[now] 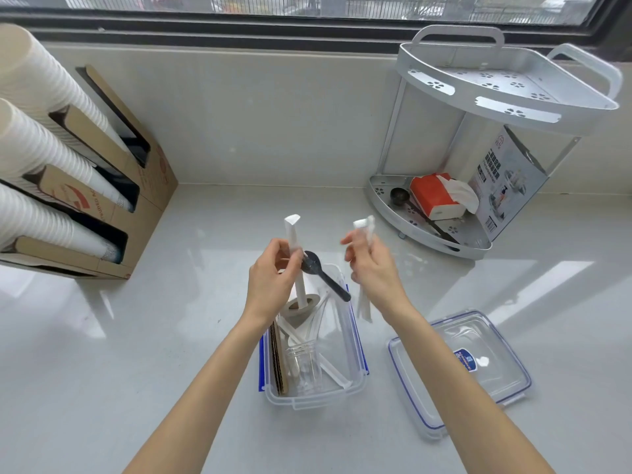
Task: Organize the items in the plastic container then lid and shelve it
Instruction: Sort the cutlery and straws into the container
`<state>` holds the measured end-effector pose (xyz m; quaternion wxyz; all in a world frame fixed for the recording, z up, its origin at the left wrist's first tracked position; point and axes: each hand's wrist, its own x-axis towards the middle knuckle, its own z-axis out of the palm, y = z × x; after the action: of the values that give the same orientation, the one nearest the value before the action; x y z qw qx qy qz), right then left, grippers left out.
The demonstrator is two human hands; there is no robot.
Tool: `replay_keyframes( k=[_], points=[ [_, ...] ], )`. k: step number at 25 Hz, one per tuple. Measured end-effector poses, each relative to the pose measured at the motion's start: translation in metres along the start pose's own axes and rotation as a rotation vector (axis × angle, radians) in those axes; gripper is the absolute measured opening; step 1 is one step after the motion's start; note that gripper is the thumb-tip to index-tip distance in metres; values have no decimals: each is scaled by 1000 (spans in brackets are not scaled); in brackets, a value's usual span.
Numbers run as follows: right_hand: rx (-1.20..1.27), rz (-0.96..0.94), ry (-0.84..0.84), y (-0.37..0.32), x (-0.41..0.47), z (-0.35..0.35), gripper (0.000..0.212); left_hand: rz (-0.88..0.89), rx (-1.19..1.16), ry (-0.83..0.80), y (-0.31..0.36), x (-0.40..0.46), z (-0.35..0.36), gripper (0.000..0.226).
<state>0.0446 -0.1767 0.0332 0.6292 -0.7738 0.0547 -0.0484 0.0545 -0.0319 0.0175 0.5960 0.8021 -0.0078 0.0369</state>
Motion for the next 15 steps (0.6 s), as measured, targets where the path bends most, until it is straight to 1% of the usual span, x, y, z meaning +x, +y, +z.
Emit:
replay_keyframes(
  k=[3, 5, 7, 11, 13, 15],
  points=[
    [-373, -38, -221, 10, -5, 9, 20, -53, -115, -13, 4, 3, -3, 18],
    [-487, -71, -241, 12, -7, 12, 20, -83, -192, -27, 4, 1, -3, 16],
    [-501, -69, -208, 12, -9, 12, 12, -99, -217, -41, 3, -1, -1, 16],
    [-481, 64, -230, 12, -12, 9, 18, -134, -260, -40, 0, -3, 1, 13],
    [-390, 133, -228, 11, -15, 8, 23, -168, -273, -36, -2, -5, 1, 12],
    [-301, 171, -271, 8, -18, 8, 26, -201, -268, -60, -4, -7, 3, 12]
  ],
)
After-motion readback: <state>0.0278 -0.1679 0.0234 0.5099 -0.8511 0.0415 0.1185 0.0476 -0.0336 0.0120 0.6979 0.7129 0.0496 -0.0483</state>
